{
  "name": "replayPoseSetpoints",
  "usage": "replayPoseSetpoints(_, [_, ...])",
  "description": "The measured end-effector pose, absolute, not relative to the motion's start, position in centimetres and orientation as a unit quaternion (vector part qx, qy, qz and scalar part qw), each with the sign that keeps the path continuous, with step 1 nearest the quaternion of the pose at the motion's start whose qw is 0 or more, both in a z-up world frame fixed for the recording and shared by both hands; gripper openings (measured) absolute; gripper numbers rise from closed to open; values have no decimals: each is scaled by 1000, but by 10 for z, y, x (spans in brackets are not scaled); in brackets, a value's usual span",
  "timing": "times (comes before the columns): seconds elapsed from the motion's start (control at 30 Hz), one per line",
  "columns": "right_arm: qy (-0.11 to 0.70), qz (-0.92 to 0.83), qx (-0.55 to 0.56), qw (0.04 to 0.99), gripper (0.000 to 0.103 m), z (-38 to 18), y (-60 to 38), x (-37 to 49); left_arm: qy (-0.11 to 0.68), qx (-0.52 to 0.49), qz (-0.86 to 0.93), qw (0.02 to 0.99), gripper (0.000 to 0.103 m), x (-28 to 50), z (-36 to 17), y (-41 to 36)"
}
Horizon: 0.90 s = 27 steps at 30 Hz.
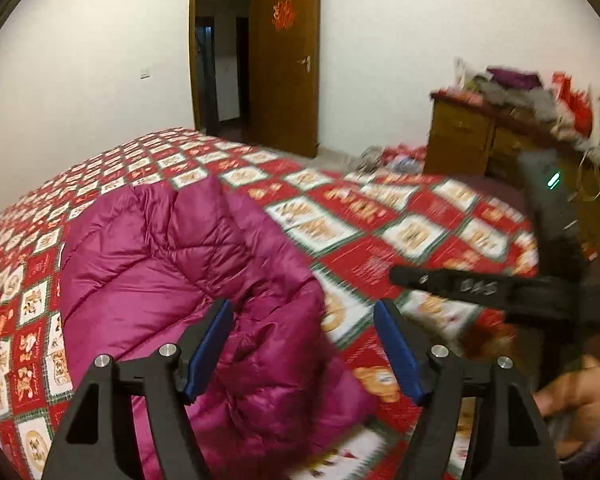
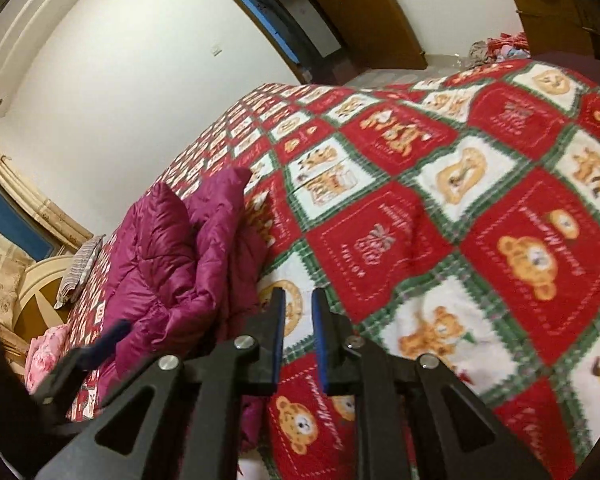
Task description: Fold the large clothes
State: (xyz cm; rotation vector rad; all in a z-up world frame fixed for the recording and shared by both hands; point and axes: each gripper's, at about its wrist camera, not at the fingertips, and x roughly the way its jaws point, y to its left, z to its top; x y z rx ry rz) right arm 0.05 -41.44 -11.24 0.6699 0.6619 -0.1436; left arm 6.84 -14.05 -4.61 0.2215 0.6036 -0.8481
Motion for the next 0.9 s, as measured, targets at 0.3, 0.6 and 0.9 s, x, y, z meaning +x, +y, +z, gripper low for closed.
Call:
replayPoseSetpoints(0.3, [312, -62, 266, 910, 21, -71, -417, 13, 314, 51, -334, 887, 74, 96, -25, -34])
replayPoseSetpoints(0.6, [368, 96, 217, 899, 44, -25, -327, 173, 369, 27, -97, 924, 74, 235, -50, -14])
replayPoseSetpoints(0.9, [429, -17, 137, 893, 19, -106, -322, 200, 358, 46, -105, 927, 74, 258, -73, -64])
